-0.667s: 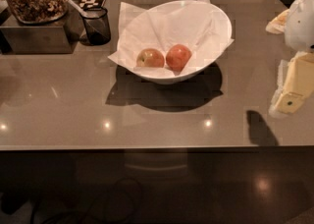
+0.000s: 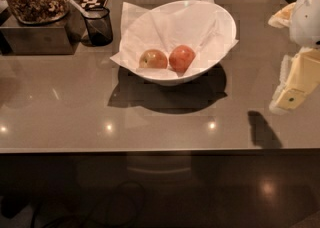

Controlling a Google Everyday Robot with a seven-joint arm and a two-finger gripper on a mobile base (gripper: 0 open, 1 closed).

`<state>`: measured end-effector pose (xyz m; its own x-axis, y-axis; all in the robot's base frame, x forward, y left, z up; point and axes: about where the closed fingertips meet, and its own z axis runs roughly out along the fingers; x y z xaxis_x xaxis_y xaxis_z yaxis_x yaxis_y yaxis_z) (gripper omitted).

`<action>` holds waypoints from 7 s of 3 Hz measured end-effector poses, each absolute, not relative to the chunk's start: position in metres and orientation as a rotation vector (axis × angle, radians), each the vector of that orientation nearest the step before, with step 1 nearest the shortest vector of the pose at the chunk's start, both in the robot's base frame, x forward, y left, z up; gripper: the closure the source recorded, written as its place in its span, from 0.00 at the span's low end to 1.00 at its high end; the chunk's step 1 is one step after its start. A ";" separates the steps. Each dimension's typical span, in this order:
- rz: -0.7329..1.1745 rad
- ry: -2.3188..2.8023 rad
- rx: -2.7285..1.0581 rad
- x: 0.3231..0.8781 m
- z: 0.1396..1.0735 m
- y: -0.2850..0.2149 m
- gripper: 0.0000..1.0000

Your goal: Pick apple from white bowl

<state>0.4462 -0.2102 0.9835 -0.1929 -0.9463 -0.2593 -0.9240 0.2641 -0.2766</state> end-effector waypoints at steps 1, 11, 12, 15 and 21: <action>0.048 2.002 -1.718 0.480 0.999 -0.178 0.00; 0.249 1.805 -1.898 0.623 0.953 -0.077 0.51; 0.244 1.836 -1.907 0.627 0.935 -0.089 0.49; 0.299 1.853 -1.933 0.643 0.896 -0.088 0.09; 0.424 1.892 -1.775 0.670 0.873 -0.070 0.28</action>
Offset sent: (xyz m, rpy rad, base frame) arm 0.1207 0.1332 0.0996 0.5383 -0.1098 0.4094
